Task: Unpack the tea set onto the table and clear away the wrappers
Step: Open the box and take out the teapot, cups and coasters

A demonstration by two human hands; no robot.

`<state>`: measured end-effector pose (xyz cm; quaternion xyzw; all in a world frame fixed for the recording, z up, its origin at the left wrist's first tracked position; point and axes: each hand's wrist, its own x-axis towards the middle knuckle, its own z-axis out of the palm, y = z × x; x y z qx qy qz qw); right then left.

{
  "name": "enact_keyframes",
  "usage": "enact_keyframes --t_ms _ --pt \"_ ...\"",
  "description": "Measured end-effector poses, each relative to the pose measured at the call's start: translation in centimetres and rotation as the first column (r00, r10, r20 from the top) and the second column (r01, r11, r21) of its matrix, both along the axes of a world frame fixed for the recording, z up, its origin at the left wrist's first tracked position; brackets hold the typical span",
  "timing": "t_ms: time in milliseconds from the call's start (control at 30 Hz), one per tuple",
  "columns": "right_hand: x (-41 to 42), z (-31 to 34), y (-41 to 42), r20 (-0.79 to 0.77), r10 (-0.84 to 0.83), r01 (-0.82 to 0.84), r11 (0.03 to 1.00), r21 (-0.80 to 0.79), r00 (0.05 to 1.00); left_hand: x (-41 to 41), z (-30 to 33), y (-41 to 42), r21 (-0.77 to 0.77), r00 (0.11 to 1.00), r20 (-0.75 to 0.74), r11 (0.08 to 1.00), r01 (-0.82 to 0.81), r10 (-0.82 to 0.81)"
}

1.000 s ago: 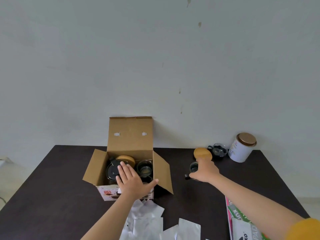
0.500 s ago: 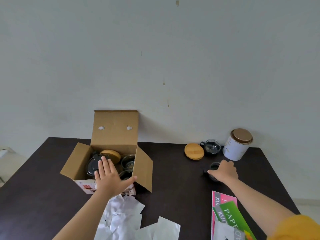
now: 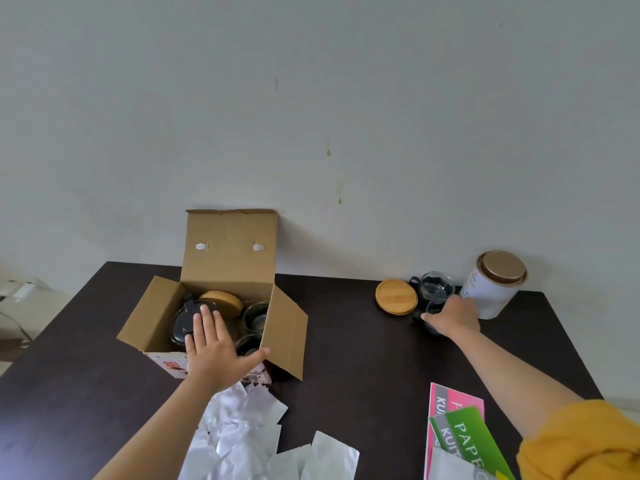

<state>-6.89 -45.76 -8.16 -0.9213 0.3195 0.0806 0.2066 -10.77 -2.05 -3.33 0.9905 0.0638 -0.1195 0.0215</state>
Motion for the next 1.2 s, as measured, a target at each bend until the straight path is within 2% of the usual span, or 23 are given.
enact_keyframes --t_ms 233,333,433,500,667,767,867,967,1100,1200 --pt "-1.1 0.3 0.0 -0.027 0.054 -0.055 0.998 -0.017 0.998 -0.1 0.1 0.1 -0.024 1.000 -0.002 1.000 0.007 -0.007" --pt "-2.1 1.0 1.2 0.019 0.046 -0.045 0.999 -0.025 0.999 -0.2 0.2 0.0 -0.032 1.000 -0.002 0.999 0.007 -0.007" --pt "-2.9 2.4 3.6 0.066 0.112 -0.108 0.992 -0.060 0.991 -0.2 0.3 0.0 -0.041 1.000 -0.002 0.999 0.009 -0.009" --pt "-3.3 3.5 5.8 0.092 0.162 -0.156 0.986 -0.066 0.983 -0.3 0.5 0.0 -0.046 1.000 0.003 0.999 0.015 -0.015" --pt "-4.3 6.9 13.5 0.168 0.271 -0.284 0.957 0.056 0.948 -0.5 1.0 0.2 -0.094 1.000 0.008 0.996 0.012 -0.011" --pt "-4.5 8.4 19.0 0.226 0.365 -0.396 0.912 0.109 0.903 -0.2 1.7 0.6 -0.110 0.999 -0.039 0.994 0.017 -0.021" --pt "-4.2 9.6 24.2 0.283 0.467 -0.514 0.849 0.121 0.838 0.3 2.5 1.1 -0.088 0.995 -0.075 0.994 0.065 -0.072" --pt "-3.3 10.6 29.0 0.336 0.487 -0.561 0.811 0.168 0.806 0.8 2.9 2.7 -0.064 0.984 -0.066 0.984 0.164 -0.168" --pt "-0.9 10.6 34.2 0.274 0.508 -0.561 0.809 0.174 0.817 2.0 3.0 6.2 -0.058 0.940 0.075 0.939 0.338 -0.333" --pt "0.8 10.4 36.7 0.067 0.588 -0.592 0.804 0.061 0.806 2.8 2.4 8.8 -0.065 0.894 0.131 0.896 0.439 -0.428"
